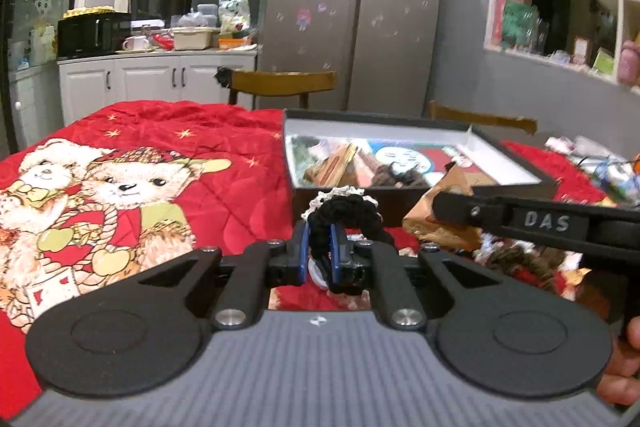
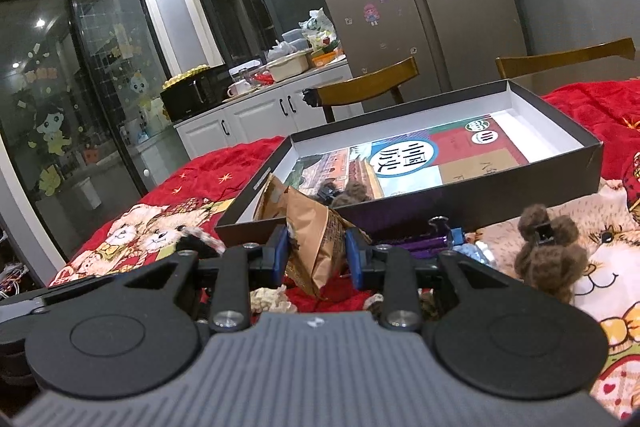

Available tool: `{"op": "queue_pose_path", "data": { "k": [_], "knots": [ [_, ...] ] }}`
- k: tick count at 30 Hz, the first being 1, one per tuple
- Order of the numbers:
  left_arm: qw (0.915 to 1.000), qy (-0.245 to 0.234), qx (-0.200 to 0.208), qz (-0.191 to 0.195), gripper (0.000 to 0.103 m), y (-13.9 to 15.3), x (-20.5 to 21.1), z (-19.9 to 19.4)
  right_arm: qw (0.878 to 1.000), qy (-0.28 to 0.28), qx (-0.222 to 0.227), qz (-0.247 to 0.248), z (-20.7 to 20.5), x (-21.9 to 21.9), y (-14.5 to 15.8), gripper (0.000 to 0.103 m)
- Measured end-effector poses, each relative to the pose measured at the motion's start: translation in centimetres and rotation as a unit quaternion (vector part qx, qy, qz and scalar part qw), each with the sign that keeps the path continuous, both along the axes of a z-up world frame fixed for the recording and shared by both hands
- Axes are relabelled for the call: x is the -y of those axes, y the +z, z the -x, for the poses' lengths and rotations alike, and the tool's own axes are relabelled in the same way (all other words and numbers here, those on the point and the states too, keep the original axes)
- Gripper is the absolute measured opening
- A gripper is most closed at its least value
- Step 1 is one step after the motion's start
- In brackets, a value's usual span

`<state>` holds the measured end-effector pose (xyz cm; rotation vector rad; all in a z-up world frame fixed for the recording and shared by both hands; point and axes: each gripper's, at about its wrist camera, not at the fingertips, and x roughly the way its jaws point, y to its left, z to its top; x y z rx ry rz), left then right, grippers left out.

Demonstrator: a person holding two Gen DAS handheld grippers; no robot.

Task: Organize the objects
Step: 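Lift the scrunchie with the left tool while the right tool carries the pack over the box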

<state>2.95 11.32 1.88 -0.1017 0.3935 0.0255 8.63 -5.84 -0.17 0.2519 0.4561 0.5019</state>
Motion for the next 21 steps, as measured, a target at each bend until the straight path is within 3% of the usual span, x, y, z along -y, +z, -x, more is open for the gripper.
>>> {"op": "queue_pose_path", "data": {
  "k": [8,21],
  "knots": [
    [0.9998,0.0,0.017,-0.009,0.014,0.3,0.4,0.6,1.0,0.011,-0.015,-0.023,-0.7,0.6,-0.1,0.034],
    [0.9986,0.007,0.032,-0.04,0.014,0.5,1.5,1.4,1.0,0.02,-0.002,-0.012,-0.2,0.2,0.3,0.034]
  ]
}}
